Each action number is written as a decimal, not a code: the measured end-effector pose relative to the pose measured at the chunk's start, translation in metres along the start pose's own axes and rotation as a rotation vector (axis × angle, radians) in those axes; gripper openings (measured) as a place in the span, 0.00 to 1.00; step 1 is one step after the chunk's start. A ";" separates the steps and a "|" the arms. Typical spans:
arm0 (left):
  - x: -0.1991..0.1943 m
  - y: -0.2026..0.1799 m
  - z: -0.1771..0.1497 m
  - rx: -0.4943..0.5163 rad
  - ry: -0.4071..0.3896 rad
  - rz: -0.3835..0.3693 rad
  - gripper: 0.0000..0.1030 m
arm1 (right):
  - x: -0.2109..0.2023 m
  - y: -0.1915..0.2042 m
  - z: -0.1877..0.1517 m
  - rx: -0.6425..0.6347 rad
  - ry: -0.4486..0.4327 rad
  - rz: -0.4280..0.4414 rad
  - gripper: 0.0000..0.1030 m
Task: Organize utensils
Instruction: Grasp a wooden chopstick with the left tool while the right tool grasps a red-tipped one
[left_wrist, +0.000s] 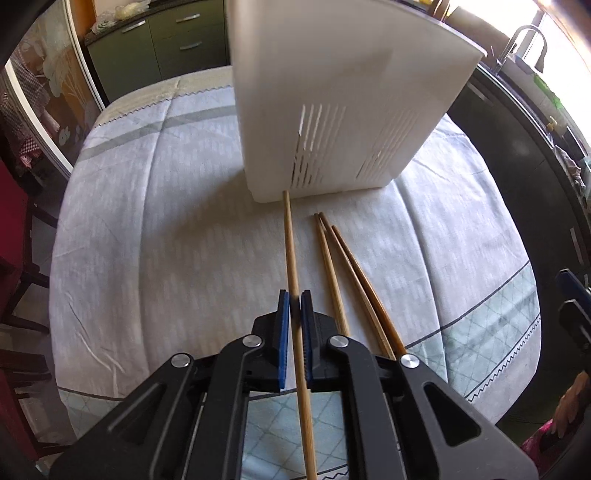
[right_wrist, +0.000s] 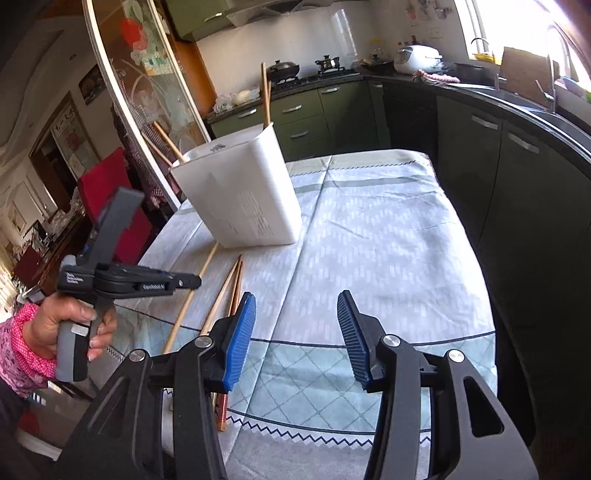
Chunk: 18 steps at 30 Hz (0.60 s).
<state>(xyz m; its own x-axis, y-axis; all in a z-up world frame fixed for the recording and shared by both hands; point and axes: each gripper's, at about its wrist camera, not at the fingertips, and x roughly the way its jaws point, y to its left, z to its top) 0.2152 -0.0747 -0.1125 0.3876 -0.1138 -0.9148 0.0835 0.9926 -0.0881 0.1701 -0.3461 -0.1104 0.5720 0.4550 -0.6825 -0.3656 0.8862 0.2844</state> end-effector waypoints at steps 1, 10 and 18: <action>-0.010 0.005 -0.002 -0.005 -0.027 -0.008 0.06 | 0.010 0.005 0.002 -0.012 0.028 0.016 0.45; -0.094 0.031 -0.031 0.033 -0.306 0.001 0.06 | 0.108 0.047 0.021 -0.104 0.257 0.069 0.26; -0.115 0.033 -0.047 0.064 -0.383 -0.013 0.06 | 0.152 0.073 0.018 -0.183 0.356 -0.012 0.19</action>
<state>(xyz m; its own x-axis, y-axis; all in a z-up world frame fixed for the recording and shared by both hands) 0.1304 -0.0265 -0.0290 0.6996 -0.1463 -0.6994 0.1431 0.9877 -0.0635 0.2439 -0.2105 -0.1815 0.2990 0.3576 -0.8847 -0.5036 0.8466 0.1720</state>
